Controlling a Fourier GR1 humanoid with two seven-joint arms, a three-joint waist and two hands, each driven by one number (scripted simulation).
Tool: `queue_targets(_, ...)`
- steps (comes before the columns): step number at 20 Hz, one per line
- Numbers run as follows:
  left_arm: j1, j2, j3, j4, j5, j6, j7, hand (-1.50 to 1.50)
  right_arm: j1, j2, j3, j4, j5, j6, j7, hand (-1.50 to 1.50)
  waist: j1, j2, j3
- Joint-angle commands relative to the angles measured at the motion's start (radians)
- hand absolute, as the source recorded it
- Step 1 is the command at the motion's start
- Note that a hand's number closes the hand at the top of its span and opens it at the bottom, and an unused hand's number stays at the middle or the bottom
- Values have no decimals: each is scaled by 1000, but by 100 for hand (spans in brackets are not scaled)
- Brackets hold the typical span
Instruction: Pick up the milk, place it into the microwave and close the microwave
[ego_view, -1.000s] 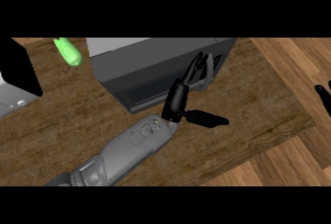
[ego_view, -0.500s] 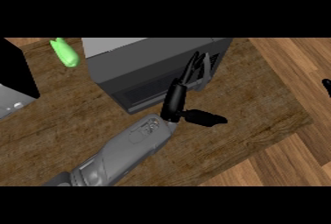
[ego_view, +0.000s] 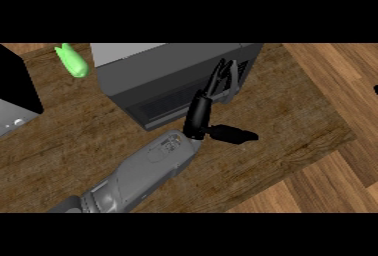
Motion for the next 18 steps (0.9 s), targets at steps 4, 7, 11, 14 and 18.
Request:
queue_targets(4, -62, -6, 24, 46, 51, 8, 5, -150, -9, -12, 2, 11, -31, 13, 17, -150, -18, 6, 2)
queue_targets(7, -58, -6, 23, 59, 66, -3, -5, -150, -13, -26, -2, 16, -43, 20, 26, -150, -15, 9, 1)
queue_targets(11, -58, -6, 5, 67, 76, -4, -19, -150, -27, -31, 9, 10, -50, 23, 38, -150, -10, 7, 1)
queue_targets(14, -60, -6, 6, 67, 93, -1, -25, -150, -32, -41, 10, 4, -68, 39, 42, -150, -24, 6, 1)
queue_targets(18, -63, -6, -1, 71, 108, -4, -39, -150, -36, -40, 14, 13, -77, 41, 48, -150, -14, 7, 2)
